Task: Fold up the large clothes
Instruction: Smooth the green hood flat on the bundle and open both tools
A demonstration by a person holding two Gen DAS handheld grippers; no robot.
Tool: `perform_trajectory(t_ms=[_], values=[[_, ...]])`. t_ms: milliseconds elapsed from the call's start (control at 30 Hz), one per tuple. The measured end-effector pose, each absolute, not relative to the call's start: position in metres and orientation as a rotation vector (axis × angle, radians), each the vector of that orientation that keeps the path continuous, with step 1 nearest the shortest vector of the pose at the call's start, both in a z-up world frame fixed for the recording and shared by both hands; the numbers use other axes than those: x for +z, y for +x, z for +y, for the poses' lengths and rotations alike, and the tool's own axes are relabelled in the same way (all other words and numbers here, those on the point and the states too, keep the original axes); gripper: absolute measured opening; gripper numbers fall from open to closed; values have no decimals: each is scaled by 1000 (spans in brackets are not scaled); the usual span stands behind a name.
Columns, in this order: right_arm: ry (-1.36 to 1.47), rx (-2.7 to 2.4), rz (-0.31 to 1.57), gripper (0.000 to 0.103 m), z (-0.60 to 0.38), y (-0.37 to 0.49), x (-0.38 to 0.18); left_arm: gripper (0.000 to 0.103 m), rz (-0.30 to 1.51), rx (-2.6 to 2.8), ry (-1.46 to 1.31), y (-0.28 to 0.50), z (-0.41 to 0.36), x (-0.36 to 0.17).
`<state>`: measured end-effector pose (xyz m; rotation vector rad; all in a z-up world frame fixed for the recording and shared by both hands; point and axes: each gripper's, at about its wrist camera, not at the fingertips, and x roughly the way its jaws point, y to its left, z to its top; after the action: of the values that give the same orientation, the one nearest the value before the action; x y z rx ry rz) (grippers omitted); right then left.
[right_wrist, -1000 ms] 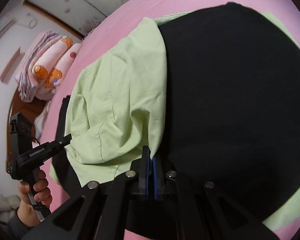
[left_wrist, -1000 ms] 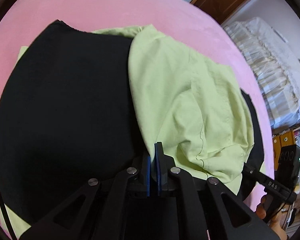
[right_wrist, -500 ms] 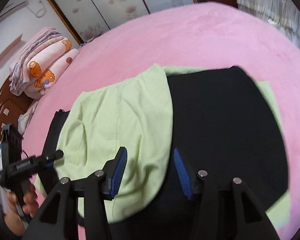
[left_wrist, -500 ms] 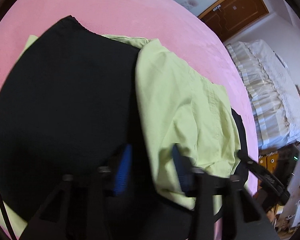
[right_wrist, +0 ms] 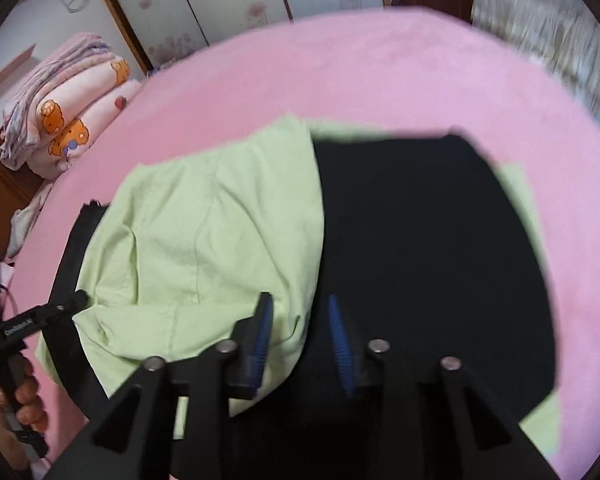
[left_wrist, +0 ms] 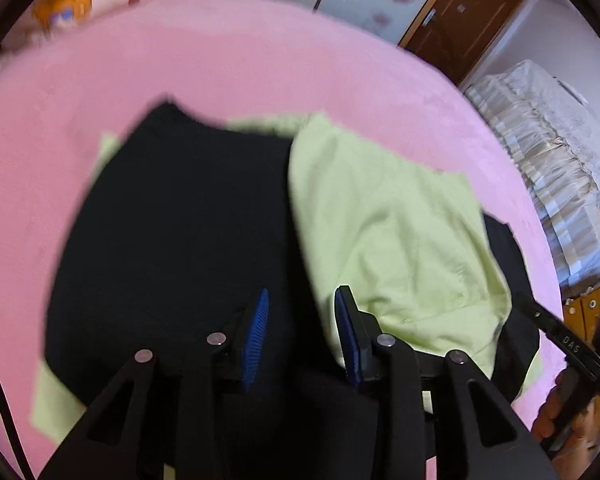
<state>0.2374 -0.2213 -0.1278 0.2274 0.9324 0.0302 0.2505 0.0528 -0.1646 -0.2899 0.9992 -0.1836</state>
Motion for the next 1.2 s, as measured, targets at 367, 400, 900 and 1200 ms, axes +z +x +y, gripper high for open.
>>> perform_trajectory(t_ms=[367,400,900,1200], values=[[232,190,916,32,-153,302,-126,33,1017,-249,-287,305,-4,-170],[244,188,930,32,-152,311,-132,33,1025,-239,-289,312,-6,-176],[223,21,997,0,-217,310,-166,28,1048,-242,-256,323,10,-205],[231,21,1001,2,-209,290,-146,48,1065,-226,-237,300,17,-181]])
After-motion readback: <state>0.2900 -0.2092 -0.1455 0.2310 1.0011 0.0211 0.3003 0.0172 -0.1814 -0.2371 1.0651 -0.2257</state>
